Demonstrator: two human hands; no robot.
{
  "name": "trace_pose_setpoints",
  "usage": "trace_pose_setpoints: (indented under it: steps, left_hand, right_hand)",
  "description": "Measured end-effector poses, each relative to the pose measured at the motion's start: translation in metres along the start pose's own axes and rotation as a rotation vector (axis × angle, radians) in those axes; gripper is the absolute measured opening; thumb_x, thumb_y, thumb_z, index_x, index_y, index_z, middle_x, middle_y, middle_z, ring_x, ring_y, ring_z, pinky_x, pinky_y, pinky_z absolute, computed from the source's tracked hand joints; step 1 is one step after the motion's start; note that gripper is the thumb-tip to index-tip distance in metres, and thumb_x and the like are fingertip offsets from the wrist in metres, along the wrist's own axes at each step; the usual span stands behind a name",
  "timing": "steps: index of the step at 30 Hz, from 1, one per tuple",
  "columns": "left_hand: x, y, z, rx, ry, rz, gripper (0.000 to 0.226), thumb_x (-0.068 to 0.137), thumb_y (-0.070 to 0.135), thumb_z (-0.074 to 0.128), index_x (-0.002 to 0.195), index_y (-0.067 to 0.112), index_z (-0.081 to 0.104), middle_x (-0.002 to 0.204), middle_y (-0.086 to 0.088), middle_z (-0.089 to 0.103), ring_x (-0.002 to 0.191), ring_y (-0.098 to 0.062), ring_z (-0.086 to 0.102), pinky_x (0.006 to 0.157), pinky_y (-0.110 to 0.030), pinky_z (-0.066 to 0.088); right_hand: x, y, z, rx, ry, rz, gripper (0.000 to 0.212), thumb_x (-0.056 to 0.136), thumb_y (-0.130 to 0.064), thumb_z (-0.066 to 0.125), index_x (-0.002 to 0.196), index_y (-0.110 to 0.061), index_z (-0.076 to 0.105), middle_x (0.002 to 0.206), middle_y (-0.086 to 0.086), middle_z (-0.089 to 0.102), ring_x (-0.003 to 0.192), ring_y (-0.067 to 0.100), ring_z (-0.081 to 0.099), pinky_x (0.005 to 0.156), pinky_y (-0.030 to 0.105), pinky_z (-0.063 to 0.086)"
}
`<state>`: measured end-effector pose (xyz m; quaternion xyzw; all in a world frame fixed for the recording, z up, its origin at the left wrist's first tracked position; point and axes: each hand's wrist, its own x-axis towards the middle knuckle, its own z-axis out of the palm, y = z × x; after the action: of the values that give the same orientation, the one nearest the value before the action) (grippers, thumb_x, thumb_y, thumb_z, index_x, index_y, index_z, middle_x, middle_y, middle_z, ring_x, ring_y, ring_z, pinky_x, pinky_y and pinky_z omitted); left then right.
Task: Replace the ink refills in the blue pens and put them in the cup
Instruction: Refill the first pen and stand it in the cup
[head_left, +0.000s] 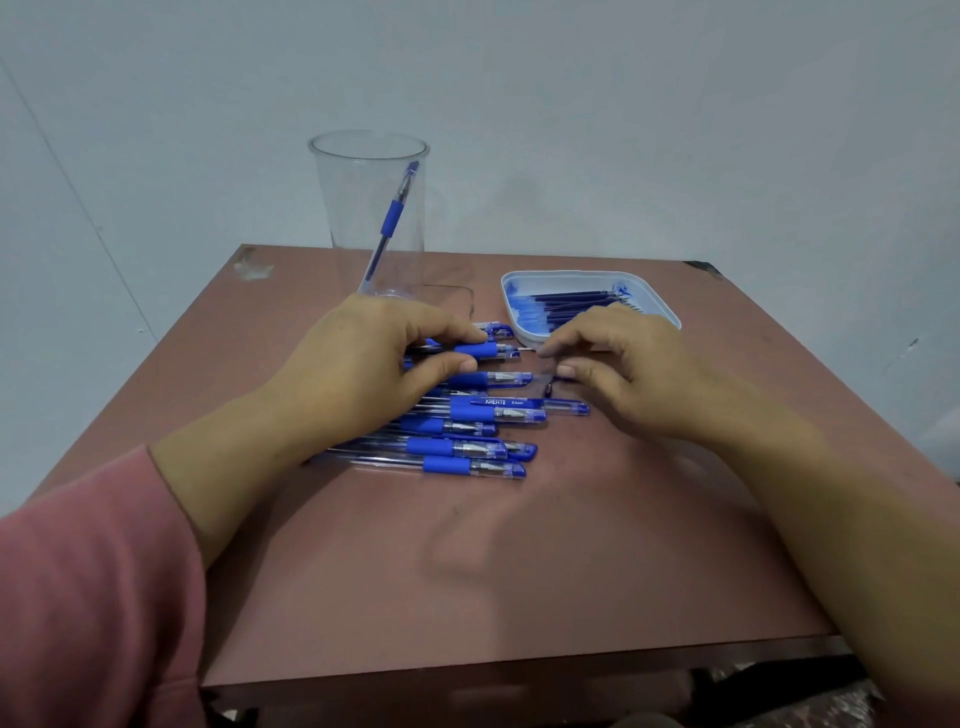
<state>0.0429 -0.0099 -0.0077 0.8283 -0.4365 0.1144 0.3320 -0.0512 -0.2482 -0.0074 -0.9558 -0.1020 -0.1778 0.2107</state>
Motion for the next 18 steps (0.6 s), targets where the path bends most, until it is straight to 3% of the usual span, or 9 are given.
trace_pose_setpoints:
  steps: [4,9,14,18]
  left_hand:
    - [-0.001,0.002,0.001,-0.016,-0.012,0.013,0.025,0.082,0.038,0.070,0.107,0.039,0.071,0.085,0.026,0.065,0.078,0.003,0.061,0.074,-0.028,0.054]
    - [-0.001,0.002,0.003,-0.012,-0.003,0.040,0.025,0.081,0.039,0.070,0.106,0.039,0.071,0.084,0.029,0.064,0.076,0.010,0.058,0.072,-0.023,0.051]
    - [0.000,0.001,0.002,0.007,0.006,0.041,0.026,0.082,0.041,0.068,0.107,0.038,0.071,0.090,0.018,0.070,0.080,-0.004,0.063,0.072,-0.030,0.054]
    - [-0.001,0.002,0.003,0.031,0.009,0.070,0.024,0.083,0.038,0.069,0.108,0.036,0.072,0.091,0.017,0.071,0.079,-0.001,0.061,0.070,-0.029,0.053]
  right_hand:
    - [0.001,-0.012,0.009,0.092,0.133,-0.080,0.023,0.086,-0.026,0.064,0.108,-0.021,0.068,0.099,-0.010,0.067,0.094,0.005,0.060,0.084,0.022,0.048]
    - [0.002,-0.019,0.015,0.103,0.162,-0.114,0.016,0.088,-0.019,0.065,0.103,-0.019,0.071,0.092,-0.018,0.064,0.090,0.003,0.061,0.081,0.016,0.047]
    - [-0.004,-0.014,0.003,0.144,0.213,-0.029,0.015,0.082,-0.017,0.064,0.091,-0.029,0.064,0.085,-0.024,0.061,0.086,-0.006,0.059,0.076,0.006,0.043]
    - [-0.003,-0.019,0.008,0.157,0.159,-0.057,0.026,0.086,-0.022,0.064,0.109,-0.034,0.065,0.100,-0.021,0.064,0.095,-0.003,0.060,0.084,0.009,0.044]
